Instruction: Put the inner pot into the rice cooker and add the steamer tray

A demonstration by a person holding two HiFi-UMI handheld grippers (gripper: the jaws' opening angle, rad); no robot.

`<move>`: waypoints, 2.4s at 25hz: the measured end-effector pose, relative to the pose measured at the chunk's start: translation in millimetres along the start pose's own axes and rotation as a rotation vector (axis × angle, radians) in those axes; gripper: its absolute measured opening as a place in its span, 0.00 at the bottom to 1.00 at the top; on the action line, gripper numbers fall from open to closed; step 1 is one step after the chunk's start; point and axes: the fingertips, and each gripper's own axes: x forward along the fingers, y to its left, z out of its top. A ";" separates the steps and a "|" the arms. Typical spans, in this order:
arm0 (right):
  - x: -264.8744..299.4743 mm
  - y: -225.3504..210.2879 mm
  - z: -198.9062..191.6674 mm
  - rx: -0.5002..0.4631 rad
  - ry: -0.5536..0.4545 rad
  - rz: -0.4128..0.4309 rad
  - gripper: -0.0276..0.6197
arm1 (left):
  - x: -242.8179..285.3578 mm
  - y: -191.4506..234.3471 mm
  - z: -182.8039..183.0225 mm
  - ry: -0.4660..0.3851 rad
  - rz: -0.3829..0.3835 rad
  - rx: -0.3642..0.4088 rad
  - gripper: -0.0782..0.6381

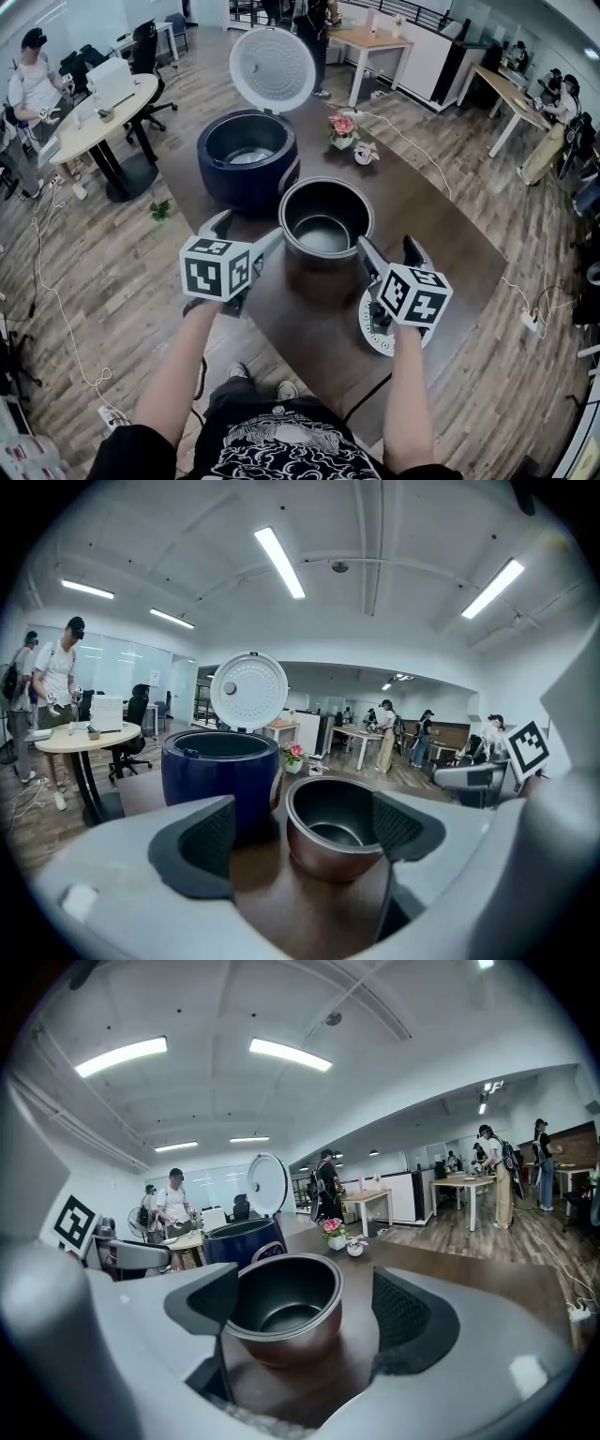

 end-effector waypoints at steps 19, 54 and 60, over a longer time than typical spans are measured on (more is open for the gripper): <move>29.6 -16.7 -1.6 0.114 -0.009 -0.266 0.72 | 102.7 -4.3 40.1 0.050 -0.336 0.134 0.75; 37.5 -17.7 -27.1 0.145 0.076 -0.355 0.66 | 139.4 -20.3 16.2 0.145 -0.499 0.137 0.75; 56.8 -24.3 -37.0 0.117 0.141 -0.272 0.63 | 147.4 -10.9 -2.5 0.180 -0.434 0.054 0.75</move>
